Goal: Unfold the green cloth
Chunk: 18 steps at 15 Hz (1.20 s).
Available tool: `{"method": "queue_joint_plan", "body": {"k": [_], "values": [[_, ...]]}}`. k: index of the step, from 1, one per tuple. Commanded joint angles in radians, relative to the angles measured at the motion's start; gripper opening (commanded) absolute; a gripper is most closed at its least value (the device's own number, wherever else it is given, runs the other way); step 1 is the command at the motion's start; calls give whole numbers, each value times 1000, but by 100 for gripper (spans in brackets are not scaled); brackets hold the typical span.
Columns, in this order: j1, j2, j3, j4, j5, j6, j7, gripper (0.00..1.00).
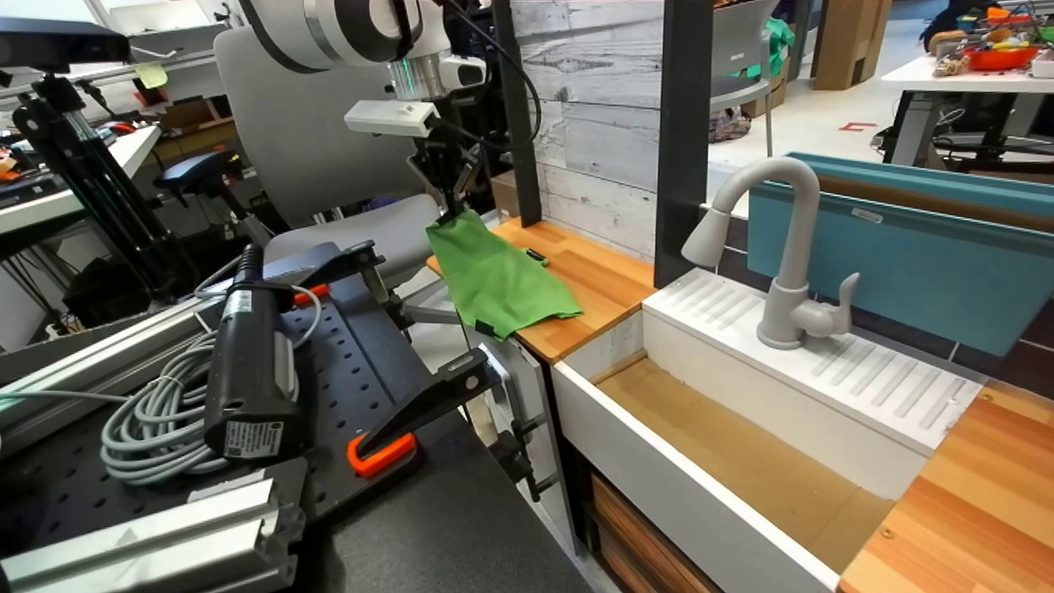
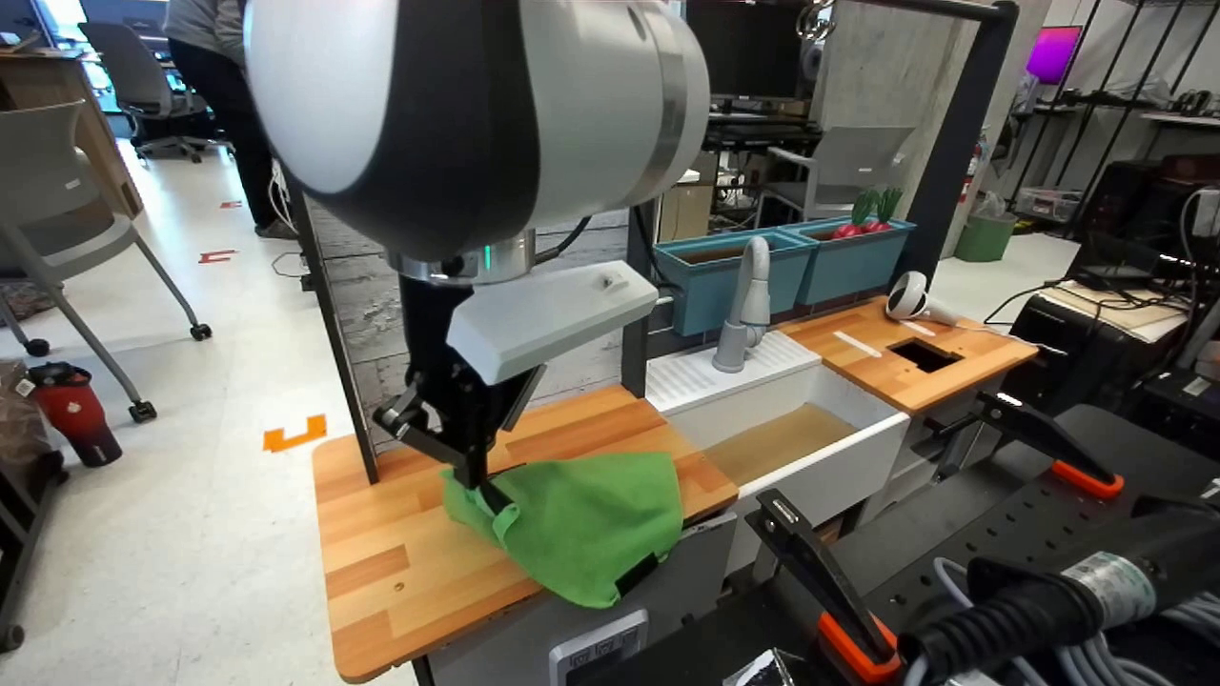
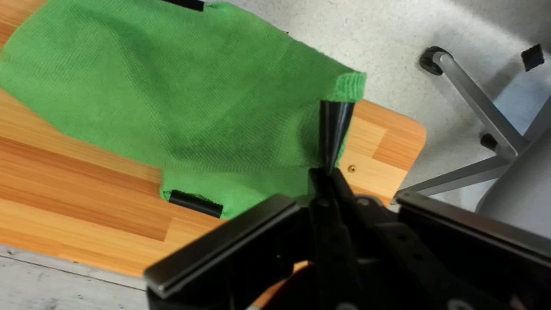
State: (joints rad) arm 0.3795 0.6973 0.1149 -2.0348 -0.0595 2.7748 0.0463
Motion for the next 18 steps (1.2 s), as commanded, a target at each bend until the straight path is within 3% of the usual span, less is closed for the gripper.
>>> {"method": "queue_joint_plan", "body": {"k": [1,11,12,13,18], "values": [[14,80,5,82,-23,-8,10,1],[17,267,7,233,-20,-41,-10,1],[21,276,2,243,-20,-50,-4,28],[21,284,1,251,-21,-52,-5,29],[16,286,4,253,-20,-67,-7,66]]}}
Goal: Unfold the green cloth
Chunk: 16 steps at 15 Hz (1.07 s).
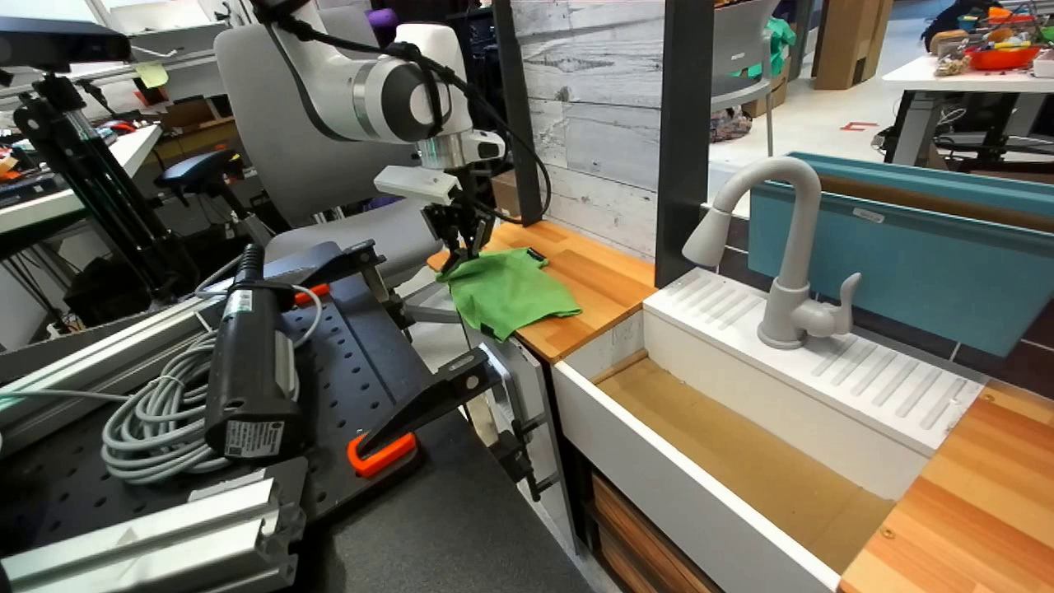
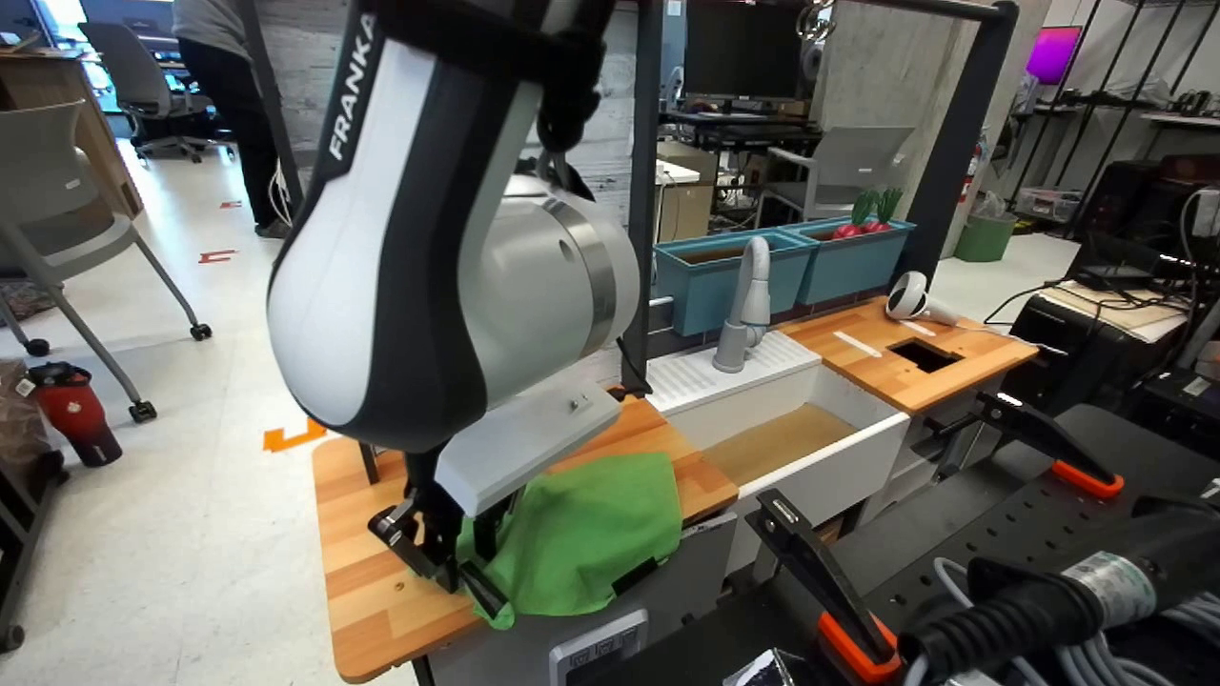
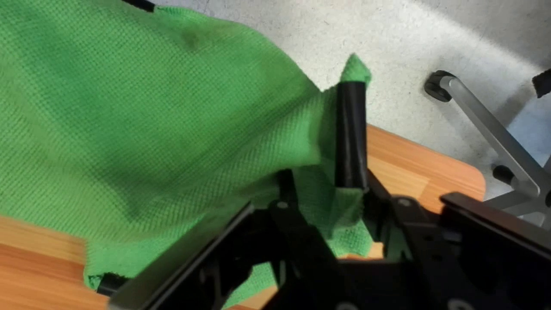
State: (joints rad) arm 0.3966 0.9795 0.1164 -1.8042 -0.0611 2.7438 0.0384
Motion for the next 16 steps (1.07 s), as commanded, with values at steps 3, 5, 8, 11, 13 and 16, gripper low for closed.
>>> {"method": "queue_joint_plan", "body": {"k": [3,5,8,11,13,16], "values": [[-7,-41,6,-23,-14,-37,7,87],[-6,-98,4,-81,-14,-10,16,99],[-22,-238,13,-221,-10,12,16,100],[-54,-363,16,-340,-16,5,-13,100],[-35,-290,10,-254,-15,-6,8,100],[-51,-345,11,-314,-15,-6,2,100]]}}
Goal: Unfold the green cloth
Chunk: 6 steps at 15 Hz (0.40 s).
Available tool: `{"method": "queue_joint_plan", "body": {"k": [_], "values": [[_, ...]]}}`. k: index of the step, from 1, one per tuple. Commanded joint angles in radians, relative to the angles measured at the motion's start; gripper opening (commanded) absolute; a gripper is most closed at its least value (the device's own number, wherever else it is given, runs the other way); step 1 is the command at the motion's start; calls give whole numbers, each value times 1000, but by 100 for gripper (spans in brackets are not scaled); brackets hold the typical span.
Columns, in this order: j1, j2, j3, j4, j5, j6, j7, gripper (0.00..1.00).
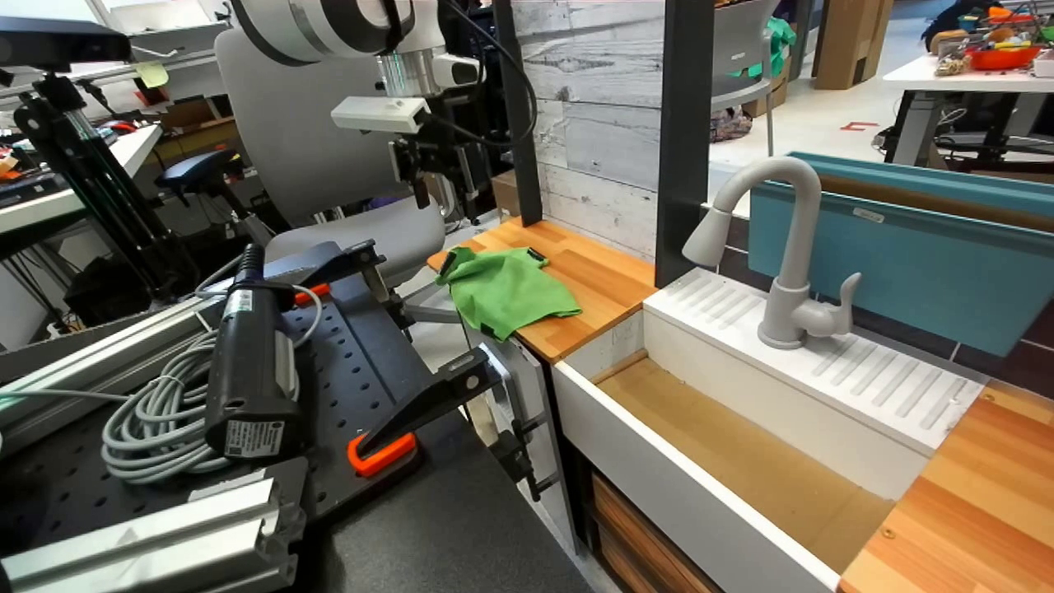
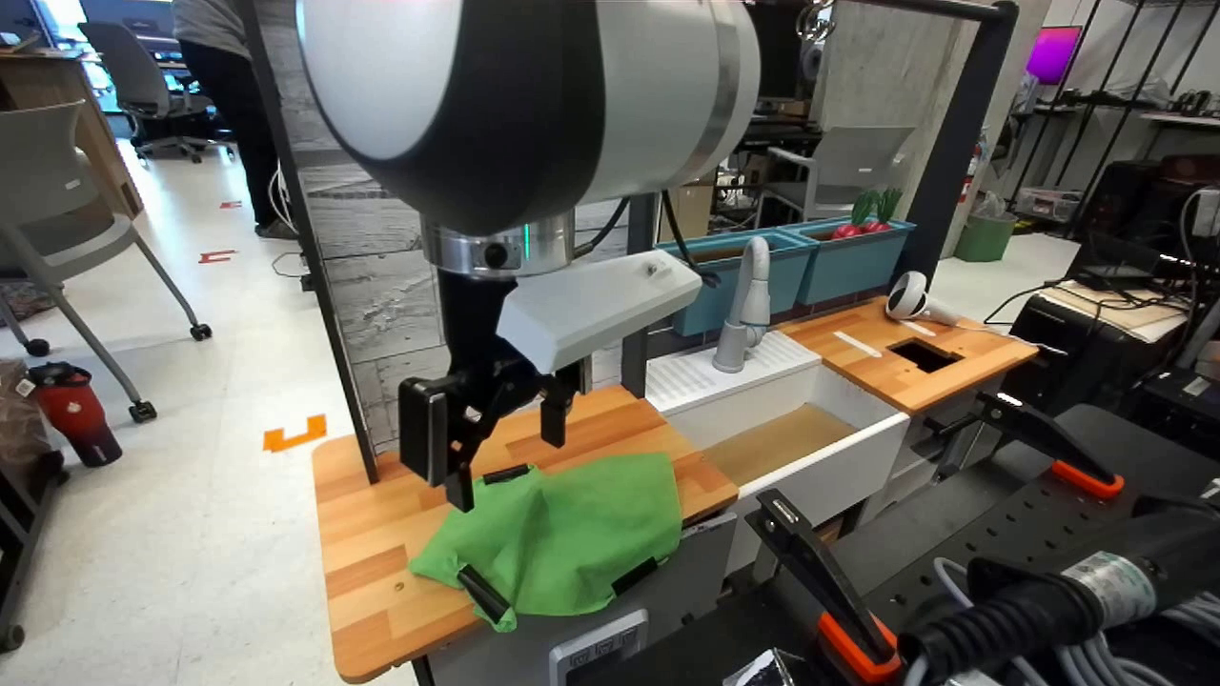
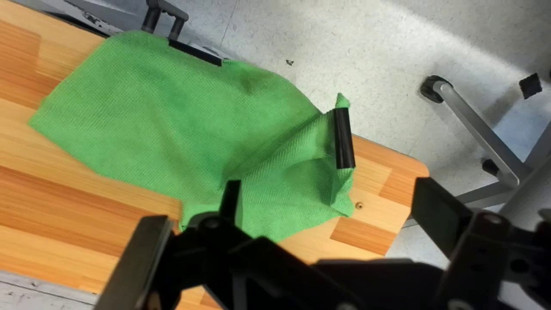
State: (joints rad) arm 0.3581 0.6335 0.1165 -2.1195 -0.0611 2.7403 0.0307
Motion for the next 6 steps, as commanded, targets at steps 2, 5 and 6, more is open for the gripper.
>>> {"method": "queue_joint_plan", "body": {"k": [2,5,6], "values": [[-12,0,12,-4,-15,-3,10,100],[-12,0,12,-6,-15,-3,10,100],[-12,0,12,-6,-15,-3,10,100]]}}
